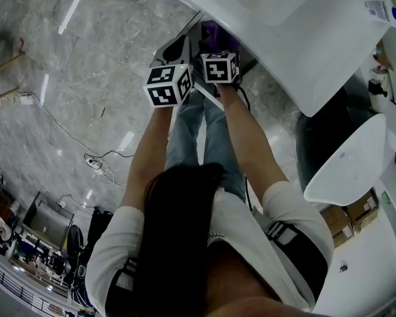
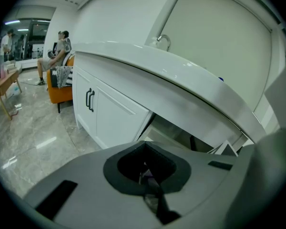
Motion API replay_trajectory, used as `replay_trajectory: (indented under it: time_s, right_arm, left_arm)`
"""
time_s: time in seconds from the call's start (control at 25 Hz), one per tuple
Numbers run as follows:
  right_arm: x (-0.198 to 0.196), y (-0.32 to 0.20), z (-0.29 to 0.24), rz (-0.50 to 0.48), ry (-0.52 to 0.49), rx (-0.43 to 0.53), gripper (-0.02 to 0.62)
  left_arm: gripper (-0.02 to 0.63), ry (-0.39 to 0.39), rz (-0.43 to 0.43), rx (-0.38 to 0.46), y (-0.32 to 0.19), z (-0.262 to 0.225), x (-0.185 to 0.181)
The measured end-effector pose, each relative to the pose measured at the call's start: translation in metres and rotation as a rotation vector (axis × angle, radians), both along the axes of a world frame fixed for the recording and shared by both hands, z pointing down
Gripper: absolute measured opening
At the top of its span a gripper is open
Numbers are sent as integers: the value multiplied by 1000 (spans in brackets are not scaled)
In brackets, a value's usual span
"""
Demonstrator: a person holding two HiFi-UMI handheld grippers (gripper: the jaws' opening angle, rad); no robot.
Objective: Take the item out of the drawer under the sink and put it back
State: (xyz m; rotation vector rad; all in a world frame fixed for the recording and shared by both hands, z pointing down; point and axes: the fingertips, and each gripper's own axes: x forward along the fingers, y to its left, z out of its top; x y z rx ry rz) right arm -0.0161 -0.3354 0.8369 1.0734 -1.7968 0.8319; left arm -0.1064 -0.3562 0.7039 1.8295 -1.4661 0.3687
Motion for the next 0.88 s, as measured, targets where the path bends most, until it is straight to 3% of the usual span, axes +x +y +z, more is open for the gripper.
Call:
replay_trajectory:
  time_s: [0.24,0.48,0.88]
  right_arm:
    - [10,-4,-1,34,9,-9,138]
    - [15,-7,-3,39,23,-6,100]
    - [13,-13,-45,77,-52,61,86]
  left_arm:
    - [3,-19,-14,21,-2,-4,-6]
    - [3,-16,12,16,-2,-6,-1]
    - [3,-31,26,16,-3,-21,-10]
